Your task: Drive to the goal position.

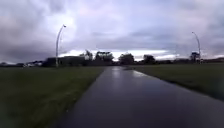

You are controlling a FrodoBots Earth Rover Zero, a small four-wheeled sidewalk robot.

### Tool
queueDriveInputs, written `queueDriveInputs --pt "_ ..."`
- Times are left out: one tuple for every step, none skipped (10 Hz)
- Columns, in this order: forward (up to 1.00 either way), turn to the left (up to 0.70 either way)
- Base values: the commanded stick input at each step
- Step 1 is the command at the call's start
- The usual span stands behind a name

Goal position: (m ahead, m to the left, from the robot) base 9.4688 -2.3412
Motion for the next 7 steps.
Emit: queueDriveInputs --pt "0.70 -0.19" --pt "0.70 -0.27" --pt "0.70 -0.27" --pt "0.70 -0.27" --pt "0.70 -0.14" --pt "0.70 0.00" --pt "0.70 0.00"
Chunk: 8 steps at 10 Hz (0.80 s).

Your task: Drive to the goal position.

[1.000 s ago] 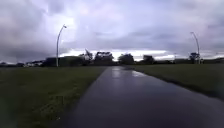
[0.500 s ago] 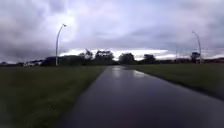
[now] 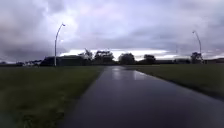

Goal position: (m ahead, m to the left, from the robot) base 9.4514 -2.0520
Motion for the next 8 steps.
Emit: queueDriveInputs --pt "0.70 0.00" --pt "0.70 0.00" --pt "0.70 0.00" --pt "0.70 0.00" --pt "0.70 0.00" --pt "0.70 0.00" --pt "0.70 0.00" --pt "0.70 0.00"
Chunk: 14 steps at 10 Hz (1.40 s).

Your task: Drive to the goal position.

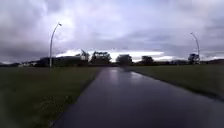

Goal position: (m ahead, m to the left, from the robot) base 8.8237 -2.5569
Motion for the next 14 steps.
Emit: queueDriveInputs --pt "0.70 0.00" --pt "0.70 0.00" --pt "0.70 0.00" --pt "0.70 0.00" --pt "0.70 0.00" --pt "0.70 0.00" --pt "0.70 0.00" --pt "0.70 0.00" --pt "0.70 0.00" --pt "0.70 0.00" --pt "0.70 0.00" --pt "0.70 0.00" --pt "0.70 0.00" --pt "0.70 0.00"
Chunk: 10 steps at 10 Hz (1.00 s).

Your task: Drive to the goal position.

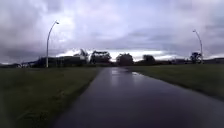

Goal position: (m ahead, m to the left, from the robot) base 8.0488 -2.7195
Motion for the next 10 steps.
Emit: queueDriveInputs --pt "0.70 0.00" --pt "0.70 0.00" --pt "0.70 0.00" --pt "0.70 0.00" --pt "0.70 0.00" --pt "0.70 0.00" --pt "0.70 0.00" --pt "0.70 0.00" --pt "0.70 0.00" --pt "0.70 0.00"
